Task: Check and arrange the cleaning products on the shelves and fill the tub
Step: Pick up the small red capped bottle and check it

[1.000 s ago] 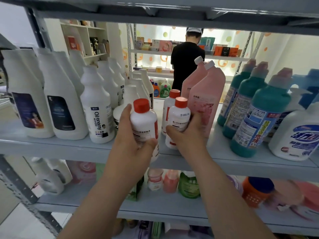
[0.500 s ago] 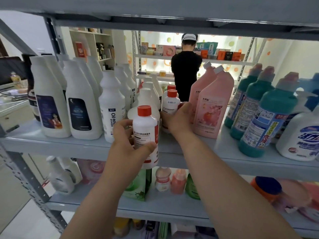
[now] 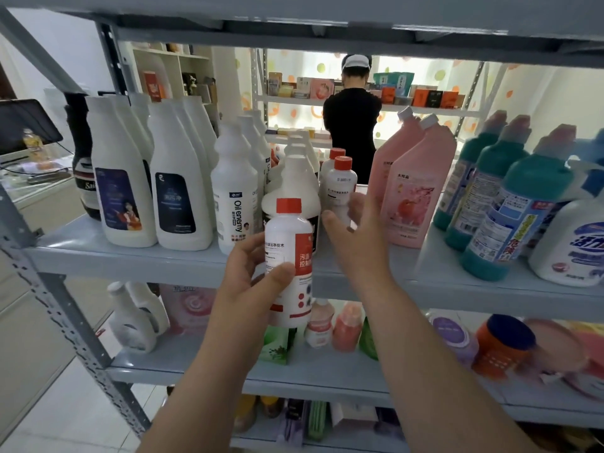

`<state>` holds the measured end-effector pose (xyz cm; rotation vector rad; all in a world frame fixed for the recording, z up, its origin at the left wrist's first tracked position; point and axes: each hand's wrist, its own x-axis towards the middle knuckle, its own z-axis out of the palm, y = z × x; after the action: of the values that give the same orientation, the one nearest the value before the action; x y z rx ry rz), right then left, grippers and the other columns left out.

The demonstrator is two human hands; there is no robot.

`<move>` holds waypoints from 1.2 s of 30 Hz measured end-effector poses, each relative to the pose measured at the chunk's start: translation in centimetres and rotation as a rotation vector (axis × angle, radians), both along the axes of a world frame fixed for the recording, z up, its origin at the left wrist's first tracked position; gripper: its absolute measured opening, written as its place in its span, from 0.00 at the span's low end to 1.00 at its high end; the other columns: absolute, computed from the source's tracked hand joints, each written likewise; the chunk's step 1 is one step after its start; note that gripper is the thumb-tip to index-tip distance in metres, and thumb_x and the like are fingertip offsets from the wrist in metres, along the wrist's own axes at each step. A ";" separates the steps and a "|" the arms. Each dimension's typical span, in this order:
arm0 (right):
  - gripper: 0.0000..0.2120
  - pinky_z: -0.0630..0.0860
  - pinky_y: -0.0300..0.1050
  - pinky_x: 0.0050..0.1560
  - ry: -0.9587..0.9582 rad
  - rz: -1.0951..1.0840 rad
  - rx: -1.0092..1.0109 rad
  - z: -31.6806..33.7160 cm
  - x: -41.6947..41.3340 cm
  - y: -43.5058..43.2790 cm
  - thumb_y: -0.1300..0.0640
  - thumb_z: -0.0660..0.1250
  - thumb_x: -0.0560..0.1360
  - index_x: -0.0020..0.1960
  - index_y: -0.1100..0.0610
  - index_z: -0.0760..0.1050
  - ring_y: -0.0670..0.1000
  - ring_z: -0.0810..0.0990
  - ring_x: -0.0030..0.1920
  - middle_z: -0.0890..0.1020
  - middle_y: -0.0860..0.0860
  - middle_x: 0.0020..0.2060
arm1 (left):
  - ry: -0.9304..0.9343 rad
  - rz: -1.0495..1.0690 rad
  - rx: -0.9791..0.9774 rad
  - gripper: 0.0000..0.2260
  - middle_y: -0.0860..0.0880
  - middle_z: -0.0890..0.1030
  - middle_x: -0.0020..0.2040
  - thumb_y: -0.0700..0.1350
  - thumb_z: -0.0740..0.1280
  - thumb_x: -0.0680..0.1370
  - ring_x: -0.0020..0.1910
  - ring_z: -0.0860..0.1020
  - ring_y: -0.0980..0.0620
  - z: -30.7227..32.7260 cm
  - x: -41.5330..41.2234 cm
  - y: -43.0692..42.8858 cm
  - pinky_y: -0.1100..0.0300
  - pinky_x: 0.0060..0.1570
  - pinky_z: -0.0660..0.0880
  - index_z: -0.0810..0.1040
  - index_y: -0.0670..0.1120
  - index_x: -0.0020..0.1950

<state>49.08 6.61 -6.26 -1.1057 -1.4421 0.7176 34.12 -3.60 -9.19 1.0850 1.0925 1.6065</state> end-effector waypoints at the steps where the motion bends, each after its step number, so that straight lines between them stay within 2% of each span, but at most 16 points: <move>1: 0.12 0.72 0.22 0.47 0.010 0.058 0.015 -0.3 -0.2 -1.6 0.53 0.70 0.80 0.60 0.42 0.71 0.21 0.74 0.48 0.76 0.33 0.51 | -0.031 -0.012 -0.006 0.26 0.51 0.83 0.61 0.52 0.76 0.68 0.60 0.82 0.45 -0.3 -0.1 -0.3 0.38 0.61 0.77 0.76 0.55 0.65; 2: 0.08 0.75 0.26 0.53 0.027 0.125 0.006 -0.6 -0.5 -3.3 0.52 0.68 0.82 0.60 0.43 0.75 0.26 0.77 0.52 0.80 0.35 0.53 | -0.062 -0.021 -0.012 0.24 0.50 0.84 0.60 0.50 0.76 0.69 0.58 0.83 0.45 -0.7 -0.2 -0.6 0.40 0.59 0.79 0.75 0.53 0.64; 4: 0.09 0.79 0.44 0.63 0.112 0.270 -0.100 -1.5 -0.8 -5.7 0.50 0.64 0.83 0.60 0.46 0.81 0.39 0.82 0.57 0.85 0.42 0.54 | -0.169 -0.058 -0.034 0.22 0.47 0.85 0.55 0.45 0.77 0.71 0.53 0.84 0.46 -1.1 -0.2 -1.5 0.47 0.50 0.82 0.76 0.48 0.62; 6: 0.11 0.78 0.57 0.66 0.220 0.464 -0.243 -2.4 -1.1 -7.6 0.46 0.63 0.82 0.55 0.44 0.83 0.50 0.84 0.59 0.86 0.49 0.55 | -0.323 -0.124 -0.075 0.19 0.43 0.85 0.51 0.46 0.75 0.73 0.48 0.85 0.44 -1.4 -0.2 -2.4 0.50 0.43 0.83 0.76 0.43 0.61; 8: 0.12 0.76 0.62 0.66 0.307 0.554 -0.348 -3.3 -1.5 -8.8 0.45 0.67 0.77 0.57 0.47 0.82 0.57 0.83 0.60 0.85 0.54 0.55 | -0.418 -0.178 -0.107 0.22 0.38 0.84 0.51 0.50 0.72 0.73 0.46 0.84 0.41 -2.0 -0.1 -3.1 0.49 0.41 0.82 0.76 0.39 0.62; 11: 0.20 0.81 0.58 0.57 0.442 0.509 -0.372 -3.9 -1.9 -10.3 0.49 0.71 0.71 0.61 0.53 0.76 0.57 0.85 0.55 0.86 0.54 0.51 | -0.358 -0.218 -0.134 0.24 0.37 0.84 0.53 0.57 0.69 0.76 0.51 0.83 0.37 -3.2 0.1 -4.0 0.43 0.48 0.82 0.76 0.40 0.62; 13: 0.24 0.83 0.56 0.54 0.403 0.445 -0.307 -4.0 -1.8 -11.0 0.50 0.75 0.68 0.61 0.53 0.74 0.57 0.86 0.53 0.86 0.52 0.50 | -0.278 -0.326 -0.120 0.25 0.39 0.84 0.58 0.59 0.67 0.76 0.56 0.83 0.36 -3.9 0.1 -4.8 0.39 0.54 0.81 0.76 0.46 0.67; 15: 0.28 0.83 0.57 0.54 0.330 0.376 -0.239 -4.2 -1.9 -11.7 0.47 0.79 0.64 0.60 0.50 0.74 0.55 0.86 0.54 0.86 0.50 0.51 | -0.212 -0.403 -0.104 0.26 0.42 0.83 0.61 0.57 0.71 0.74 0.56 0.84 0.40 -4.2 -0.2 -5.6 0.43 0.49 0.82 0.74 0.50 0.71; 17: 0.26 0.84 0.57 0.54 0.325 0.336 -0.208 -4.6 -2.1 -12.2 0.45 0.79 0.64 0.58 0.47 0.74 0.55 0.86 0.55 0.86 0.49 0.52 | -0.244 -0.378 -0.140 0.25 0.41 0.83 0.59 0.53 0.71 0.74 0.51 0.85 0.42 -4.4 -0.5 -6.0 0.47 0.42 0.82 0.74 0.48 0.70; 21: 0.05 0.78 0.51 0.36 0.408 0.366 -0.190 -4.9 -2.4 -12.8 0.50 0.67 0.75 0.51 0.44 0.78 0.56 0.83 0.49 0.84 0.48 0.48 | -0.487 -0.458 -0.263 0.19 0.38 0.83 0.50 0.53 0.60 0.81 0.40 0.83 0.42 -3.4 -1.0 -6.7 0.55 0.25 0.78 0.80 0.41 0.61; 23: 0.07 0.77 0.53 0.39 0.394 0.354 -0.150 -4.8 -2.3 -13.0 0.53 0.66 0.76 0.50 0.43 0.80 0.57 0.82 0.50 0.82 0.48 0.48 | -0.589 -0.556 -0.270 0.20 0.38 0.81 0.47 0.52 0.57 0.80 0.35 0.81 0.45 -3.1 -1.1 -6.9 0.60 0.20 0.74 0.84 0.41 0.54; 26: 0.07 0.77 0.54 0.43 0.335 0.344 -0.102 -4.7 -2.3 -13.0 0.52 0.70 0.75 0.51 0.42 0.80 0.57 0.80 0.51 0.81 0.47 0.48 | -0.659 -0.627 -0.249 0.19 0.39 0.79 0.45 0.51 0.57 0.80 0.32 0.81 0.46 -3.1 -1.2 -6.8 0.63 0.18 0.71 0.85 0.42 0.52; 28: 0.09 0.78 0.56 0.44 0.332 0.341 -0.098 -4.6 -2.3 -12.9 0.49 0.71 0.73 0.53 0.43 0.80 0.57 0.80 0.52 0.82 0.47 0.48 | -0.649 -0.608 -0.250 0.20 0.39 0.80 0.45 0.51 0.56 0.81 0.33 0.81 0.46 -3.2 -1.1 -6.6 0.63 0.19 0.73 0.84 0.42 0.51; 30: 0.11 0.79 0.60 0.47 0.316 0.365 -0.096 -4.5 -2.2 -12.7 0.52 0.72 0.74 0.55 0.45 0.80 0.56 0.81 0.54 0.83 0.48 0.50 | -0.601 -0.508 -0.255 0.21 0.40 0.83 0.45 0.52 0.55 0.83 0.38 0.83 0.43 -3.2 -0.9 -6.5 0.58 0.22 0.77 0.84 0.43 0.52; 33: 0.16 0.82 0.47 0.50 0.290 0.410 -0.132 -4.4 -2.4 -12.8 0.55 0.71 0.75 0.62 0.47 0.77 0.49 0.84 0.56 0.85 0.45 0.52 | -0.443 -0.252 -0.176 0.16 0.42 0.85 0.52 0.54 0.65 0.78 0.47 0.85 0.41 -3.1 -0.5 -6.0 0.48 0.35 0.83 0.78 0.47 0.62; 36: 0.21 0.82 0.51 0.52 0.289 0.384 -0.192 -4.8 -3.0 -12.7 0.48 0.73 0.74 0.66 0.43 0.76 0.51 0.85 0.58 0.85 0.46 0.55 | -0.272 -0.106 -0.079 0.14 0.46 0.84 0.58 0.49 0.71 0.78 0.54 0.85 0.45 -2.8 0.0 -5.9 0.42 0.48 0.83 0.75 0.55 0.63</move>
<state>46.12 -6.11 -11.02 -0.8289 -1.3665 1.2570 34.10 -9.49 -12.01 0.8301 0.8948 1.5601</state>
